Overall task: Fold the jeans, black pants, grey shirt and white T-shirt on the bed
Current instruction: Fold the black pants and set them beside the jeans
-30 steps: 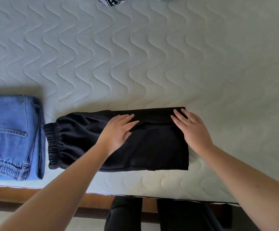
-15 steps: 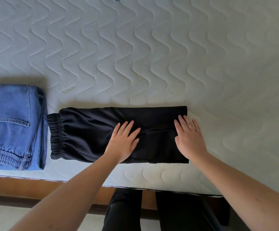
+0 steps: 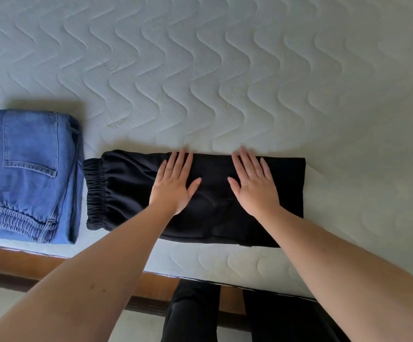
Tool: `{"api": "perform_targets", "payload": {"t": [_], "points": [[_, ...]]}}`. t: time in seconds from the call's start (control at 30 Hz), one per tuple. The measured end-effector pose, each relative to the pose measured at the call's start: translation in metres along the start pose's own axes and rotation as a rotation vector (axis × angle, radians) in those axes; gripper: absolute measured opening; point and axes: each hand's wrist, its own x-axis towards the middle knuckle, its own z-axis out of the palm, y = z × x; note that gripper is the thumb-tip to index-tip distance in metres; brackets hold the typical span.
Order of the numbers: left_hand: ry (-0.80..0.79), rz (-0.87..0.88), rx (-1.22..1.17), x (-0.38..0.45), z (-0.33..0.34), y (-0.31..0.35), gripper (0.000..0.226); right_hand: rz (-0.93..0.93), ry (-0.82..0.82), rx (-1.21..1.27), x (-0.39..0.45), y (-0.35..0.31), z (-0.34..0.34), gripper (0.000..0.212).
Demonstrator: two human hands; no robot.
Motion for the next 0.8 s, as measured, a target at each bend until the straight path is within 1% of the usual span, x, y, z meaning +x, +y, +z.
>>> {"api": "perform_targets", "payload": {"t": [0.07, 0.17, 0.3, 0.33, 0.4, 0.5, 0.53, 0.57, 0.63, 0.7, 0.8], "points": [[-0.003, -0.039, 0.048, -0.012, 0.006, -0.024, 0.071, 0.055, 0.020, -0.019, -0.013, 0.022, 0.004, 0.066], [-0.004, -0.096, 0.112, -0.033, 0.010, -0.059, 0.072, 0.164, 0.000, -0.016, -0.025, 0.044, -0.003, 0.068], [-0.041, -0.198, 0.071, -0.058, 0.007, -0.093, 0.072, 0.232, -0.018, -0.019, -0.029, 0.035, -0.013, 0.069], [-0.033, -0.193, 0.065, -0.061, 0.004, -0.096, 0.071, 0.221, -0.014, -0.018, -0.027, 0.026, -0.017, 0.069], [0.029, -0.177, 0.020, -0.061, -0.006, -0.096, 0.064, 0.142, -0.011, -0.009, -0.021, 0.002, -0.022, 0.066], [0.239, -0.192, -0.118, -0.047, -0.026, -0.092, 0.047, -0.005, -0.019, 0.014, -0.006, -0.038, -0.026, 0.064], [0.287, -0.193, -0.132, -0.039, -0.032, -0.092, 0.045, -0.044, -0.020, 0.023, -0.001, -0.050, -0.026, 0.063], [0.291, -0.197, -0.130, -0.031, -0.038, -0.092, 0.049, -0.077, -0.021, 0.029, 0.004, -0.061, -0.026, 0.063], [0.209, -0.181, -0.102, -0.012, -0.048, -0.098, 0.053, -0.134, -0.033, 0.030, 0.013, -0.077, -0.025, 0.062], [0.111, -0.115, -0.042, 0.006, -0.054, -0.107, 0.041, -0.160, -0.051, 0.015, 0.017, -0.084, -0.020, 0.061], [0.053, -0.068, 0.015, 0.020, -0.058, -0.123, 0.029, -0.115, -0.080, -0.011, 0.015, -0.075, -0.011, 0.063]]}}
